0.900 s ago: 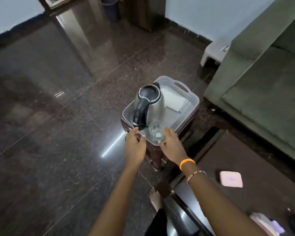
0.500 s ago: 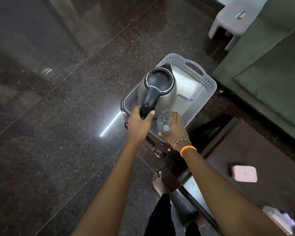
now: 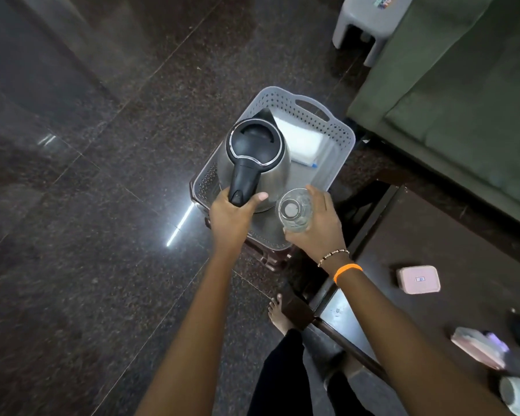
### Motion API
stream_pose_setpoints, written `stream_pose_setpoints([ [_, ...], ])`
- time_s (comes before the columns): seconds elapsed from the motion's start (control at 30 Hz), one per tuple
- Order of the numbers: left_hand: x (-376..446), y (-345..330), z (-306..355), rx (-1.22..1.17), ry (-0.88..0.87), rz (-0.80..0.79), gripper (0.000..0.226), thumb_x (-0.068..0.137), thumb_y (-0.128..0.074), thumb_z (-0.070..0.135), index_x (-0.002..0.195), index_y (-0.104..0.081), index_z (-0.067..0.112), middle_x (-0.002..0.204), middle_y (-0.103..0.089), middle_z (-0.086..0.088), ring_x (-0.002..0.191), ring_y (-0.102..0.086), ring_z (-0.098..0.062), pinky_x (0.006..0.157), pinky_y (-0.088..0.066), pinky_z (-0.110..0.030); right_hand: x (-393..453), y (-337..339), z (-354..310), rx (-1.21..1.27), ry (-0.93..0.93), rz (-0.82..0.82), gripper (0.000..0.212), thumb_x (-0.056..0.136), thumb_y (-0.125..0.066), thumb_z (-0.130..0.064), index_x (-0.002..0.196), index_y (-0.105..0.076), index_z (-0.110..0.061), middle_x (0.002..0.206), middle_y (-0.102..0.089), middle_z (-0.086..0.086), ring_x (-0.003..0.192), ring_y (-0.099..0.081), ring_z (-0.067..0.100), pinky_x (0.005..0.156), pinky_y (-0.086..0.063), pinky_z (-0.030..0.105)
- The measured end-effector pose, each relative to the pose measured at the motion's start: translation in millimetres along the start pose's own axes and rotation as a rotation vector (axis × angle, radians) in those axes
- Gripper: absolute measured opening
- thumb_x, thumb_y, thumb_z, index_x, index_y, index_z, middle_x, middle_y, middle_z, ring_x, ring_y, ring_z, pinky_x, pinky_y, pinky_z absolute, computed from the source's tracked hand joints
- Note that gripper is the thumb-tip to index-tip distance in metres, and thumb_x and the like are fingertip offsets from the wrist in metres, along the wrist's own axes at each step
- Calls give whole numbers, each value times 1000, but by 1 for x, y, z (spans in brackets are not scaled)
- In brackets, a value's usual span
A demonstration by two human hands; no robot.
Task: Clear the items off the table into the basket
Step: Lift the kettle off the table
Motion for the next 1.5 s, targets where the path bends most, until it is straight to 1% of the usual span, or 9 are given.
stream_pose_setpoints([
  [0.13,-31,3,10,43,-66,-26,28,65,-81,37,69,-56,25,47,-47,14,43,-43,2,43,-32,-8,-23,41,4,64,42,57,82,52,-78,-20,126,-44,-8,121,-49,9,112,-48,14,98,-31,5],
  [0.3,-87,7,21,84,-125,-126,26,62,-83,36,65,-58,39,46,-47,20,40,-37,1,39,-28,-8,-64,91,20,83,-12,124,79,55,-76,-20,126,-43,-7,125,-49,10,115,-47,17,102,-35,15],
  [0.47,-144,-2,26,218,-182,-229,33,55,-80,51,73,-60,33,51,-53,23,43,-42,1,41,-31,-9,-107,128,69,25,-153,150,81,51,-80,-7,124,-46,-3,124,-53,13,114,-49,23,96,-20,-6],
  [0.63,-200,-26,23,306,-162,-280,41,51,-82,55,78,-57,37,55,-55,17,46,-42,-4,45,-35,-17,-148,158,122,9,-260,188,83,49,-81,-4,125,-46,-3,122,-54,15,111,-52,30,92,-28,9],
  [0.77,-235,-47,23,326,-165,-315,32,47,-78,56,70,-57,53,63,-61,24,49,-49,1,46,-37,-13,-173,175,151,25,-316,219,77,52,-81,-5,121,-47,-3,121,-55,16,110,-50,31,86,-28,10],
  [1.0,-269,-94,1,409,-144,-386,33,55,-85,40,64,-55,33,52,-59,15,49,-51,5,48,-37,-9,-197,192,207,-6,-389,134,77,53,-82,-8,121,-47,-2,119,-52,16,111,-46,31,93,-35,26],
  [1.17,-285,-122,-11,530,-152,-408,36,55,-83,48,71,-59,26,58,-59,8,54,-52,-7,52,-38,-18,-205,193,261,-9,-484,51,82,52,-80,-5,125,-43,0,121,-50,20,113,-47,35,98,-37,35],
  [1.3,-295,-140,-18,634,-173,-433,39,54,-80,52,71,-57,26,52,-51,13,52,-49,1,49,-31,-10,-203,183,295,-67,-480,-74,84,55,-78,-4,129,-39,-1,127,-49,19,119,-45,36,99,-38,37],
  [1.5,-308,-153,-32,678,-155,-420,49,50,-77,59,79,-65,21,53,-54,13,55,-53,-5,52,-38,-17,-190,163,315,-228,-484,-169,84,61,-78,-22,132,-35,-14,131,-46,9,120,-42,33,98,-43,42],
])
Point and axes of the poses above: each hand's wrist, its own x-axis towards the middle knuckle, its own y-axis out of the back of the hand, z = x × y, the point moved 2 cm from there along x, towards the middle knuckle
